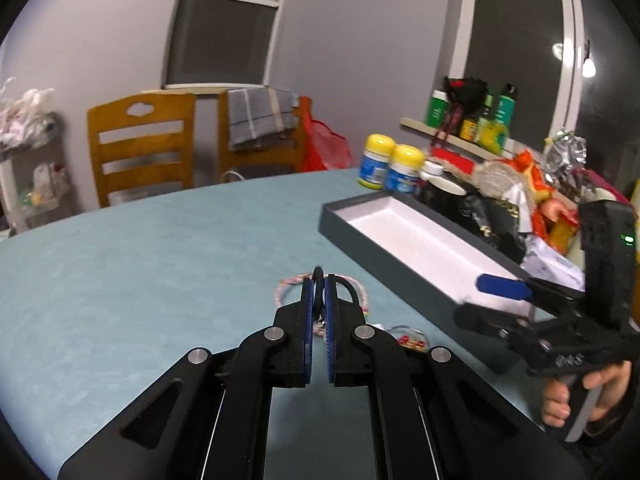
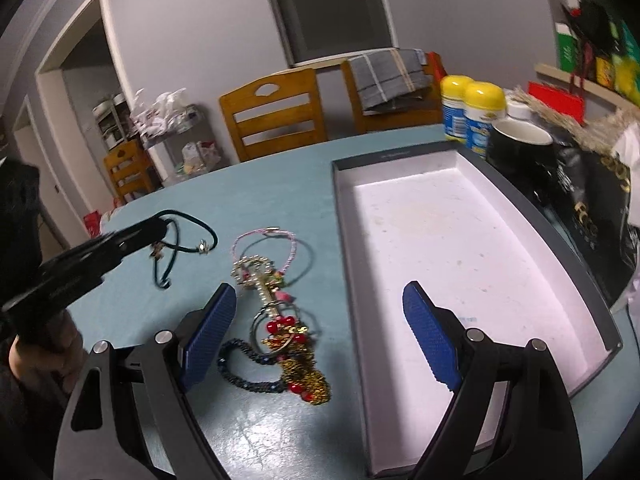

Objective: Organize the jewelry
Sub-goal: 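Close the left gripper on a black hair tie in the pile, then lift the black hair tie out of the pile with the left gripper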

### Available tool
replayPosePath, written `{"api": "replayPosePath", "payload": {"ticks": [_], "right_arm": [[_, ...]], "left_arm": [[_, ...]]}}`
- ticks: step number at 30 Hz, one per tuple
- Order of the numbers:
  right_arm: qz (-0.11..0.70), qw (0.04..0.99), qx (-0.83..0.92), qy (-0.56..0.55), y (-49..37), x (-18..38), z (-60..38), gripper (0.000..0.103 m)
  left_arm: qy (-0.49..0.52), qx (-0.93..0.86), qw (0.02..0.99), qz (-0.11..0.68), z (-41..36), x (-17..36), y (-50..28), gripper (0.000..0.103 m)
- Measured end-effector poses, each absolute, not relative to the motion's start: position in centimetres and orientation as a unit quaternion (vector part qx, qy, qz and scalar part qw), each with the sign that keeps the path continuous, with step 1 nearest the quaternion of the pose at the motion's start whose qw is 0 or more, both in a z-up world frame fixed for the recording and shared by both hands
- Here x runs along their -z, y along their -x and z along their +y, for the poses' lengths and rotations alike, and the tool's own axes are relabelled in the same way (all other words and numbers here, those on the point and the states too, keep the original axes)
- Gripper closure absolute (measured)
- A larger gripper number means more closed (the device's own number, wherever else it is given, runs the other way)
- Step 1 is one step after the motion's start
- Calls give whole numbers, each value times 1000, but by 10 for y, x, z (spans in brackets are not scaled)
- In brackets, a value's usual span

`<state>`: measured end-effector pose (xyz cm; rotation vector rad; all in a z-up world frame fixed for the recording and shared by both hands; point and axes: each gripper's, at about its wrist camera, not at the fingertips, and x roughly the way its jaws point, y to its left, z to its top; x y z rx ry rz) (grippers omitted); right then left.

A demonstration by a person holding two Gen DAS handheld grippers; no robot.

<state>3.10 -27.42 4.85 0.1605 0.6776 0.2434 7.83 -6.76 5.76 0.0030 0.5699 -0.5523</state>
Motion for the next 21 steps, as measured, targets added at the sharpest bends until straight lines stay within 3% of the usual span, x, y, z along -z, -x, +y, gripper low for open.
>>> {"api": "replayPosePath", "payload": {"ticks": [9,21], "right_arm": [[353,915,-193,36,-22,-38,-219,46],[367,910,-188,37,-25,-29,-215,47]], "left_arm": [[33,247,931,269,-57,-53,-84,97],[37,244,912,327,-49,-34,-98,94]]}}
